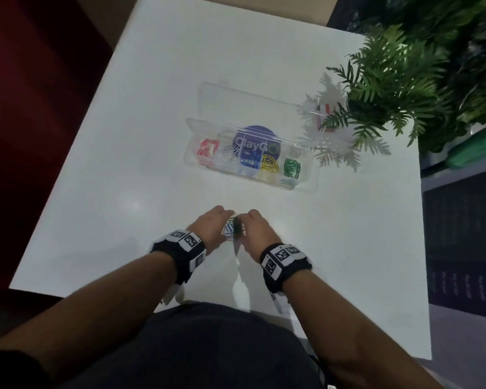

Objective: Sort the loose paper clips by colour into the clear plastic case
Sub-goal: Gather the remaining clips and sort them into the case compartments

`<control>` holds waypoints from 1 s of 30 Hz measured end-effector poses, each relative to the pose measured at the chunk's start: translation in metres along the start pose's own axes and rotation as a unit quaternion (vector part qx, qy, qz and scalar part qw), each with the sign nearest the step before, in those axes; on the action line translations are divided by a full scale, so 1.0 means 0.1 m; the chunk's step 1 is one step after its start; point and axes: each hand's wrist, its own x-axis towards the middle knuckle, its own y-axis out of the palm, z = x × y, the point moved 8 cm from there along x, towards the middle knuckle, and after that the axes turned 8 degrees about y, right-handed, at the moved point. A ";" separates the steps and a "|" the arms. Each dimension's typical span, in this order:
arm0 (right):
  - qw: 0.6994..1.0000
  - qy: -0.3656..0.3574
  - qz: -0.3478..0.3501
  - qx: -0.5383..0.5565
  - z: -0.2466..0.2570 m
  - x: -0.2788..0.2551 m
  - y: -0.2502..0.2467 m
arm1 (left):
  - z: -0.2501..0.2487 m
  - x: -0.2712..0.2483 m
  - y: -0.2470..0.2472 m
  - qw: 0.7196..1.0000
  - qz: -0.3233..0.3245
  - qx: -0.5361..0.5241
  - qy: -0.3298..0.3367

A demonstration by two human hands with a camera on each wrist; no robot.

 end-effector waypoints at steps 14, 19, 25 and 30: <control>0.999 -0.007 0.016 -0.034 0.16 0.02 -0.01 | -0.04 0.07 0.02 0.998 -0.028 -0.039 -0.034; 0.998 0.036 0.038 0.028 0.13 0.07 0.00 | -0.01 0.06 -0.03 0.998 -0.039 -0.039 -0.033; 0.998 0.056 0.003 0.014 0.20 0.09 -0.09 | -0.04 0.06 -0.08 0.998 -0.038 -0.033 -0.034; 0.995 0.027 0.048 -0.080 0.30 0.10 -0.01 | -0.09 0.06 -0.10 0.999 -0.022 -0.015 -0.029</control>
